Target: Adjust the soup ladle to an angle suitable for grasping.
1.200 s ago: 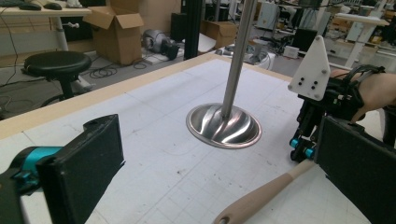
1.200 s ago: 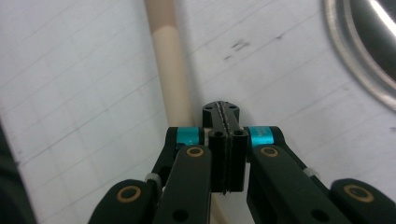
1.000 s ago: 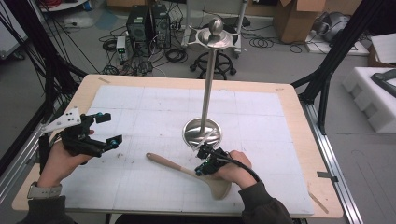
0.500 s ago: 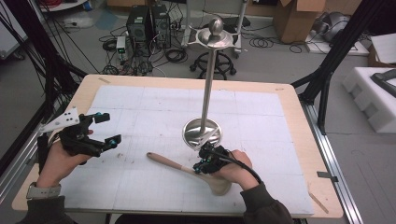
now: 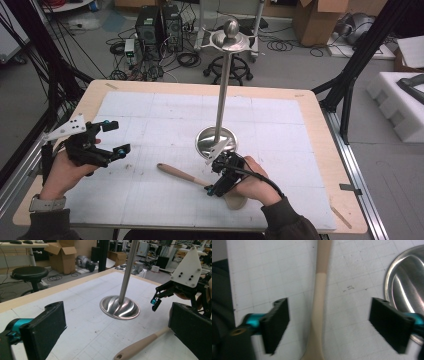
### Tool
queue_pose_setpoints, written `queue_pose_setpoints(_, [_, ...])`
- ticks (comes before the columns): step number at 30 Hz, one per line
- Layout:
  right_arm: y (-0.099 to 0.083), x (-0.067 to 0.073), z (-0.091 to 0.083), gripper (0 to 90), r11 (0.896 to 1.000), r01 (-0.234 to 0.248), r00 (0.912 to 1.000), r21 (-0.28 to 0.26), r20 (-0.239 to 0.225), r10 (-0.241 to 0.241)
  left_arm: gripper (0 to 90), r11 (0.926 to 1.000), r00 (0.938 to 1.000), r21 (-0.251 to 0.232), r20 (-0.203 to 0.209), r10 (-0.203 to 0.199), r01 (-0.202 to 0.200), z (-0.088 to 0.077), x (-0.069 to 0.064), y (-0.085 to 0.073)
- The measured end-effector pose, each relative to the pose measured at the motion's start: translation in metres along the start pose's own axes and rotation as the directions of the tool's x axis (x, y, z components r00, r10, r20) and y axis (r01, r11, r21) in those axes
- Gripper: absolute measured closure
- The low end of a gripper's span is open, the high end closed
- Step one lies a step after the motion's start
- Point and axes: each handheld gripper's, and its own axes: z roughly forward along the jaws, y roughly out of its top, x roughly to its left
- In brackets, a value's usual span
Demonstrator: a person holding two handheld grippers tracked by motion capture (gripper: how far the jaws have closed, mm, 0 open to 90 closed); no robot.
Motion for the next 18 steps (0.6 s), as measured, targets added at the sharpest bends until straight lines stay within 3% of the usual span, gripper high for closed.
queue_pose_setpoints(1, [0.002, -0.001, 0.001, 10.3, 1.0, -0.001, 1.0, 0.008, 0.004, 0.001, 1.8, 1.0, 1.0, -0.001, 0.0, -0.003, 0.003, 0.0, 0.001, 0.0])
queue_pose_setpoints(8, [0.006, -0.004, 0.012, 10.7, 0.997, 0.021, 0.9997, 0.077, -0.012, -0.02, 1.8, 0.9999, 0.9997, 0.0, -0.02, -0.014, 0.014, 0.001, 0.006, 0.0])
queue_pose_setpoints(10, [0.007, -0.002, 0.019, 13.4, 0.99, 0.036, 0.9993, 0.133, -0.007, -0.035, 1.8, 1.0, 0.9998, 0.003, -0.018, -0.005, 0.005, 0.0, 0.003, 0.0])
queue_pose_setpoints(18, [0.008, -0.003, 0.025, 15.4, 0.988, 0.022, 0.9998, 0.153, -0.006, -0.021, 1.8, 0.9998, 0.9999, 0.019, -0.015, 0.001, -0.001, -0.001, 0.0, -0.002])
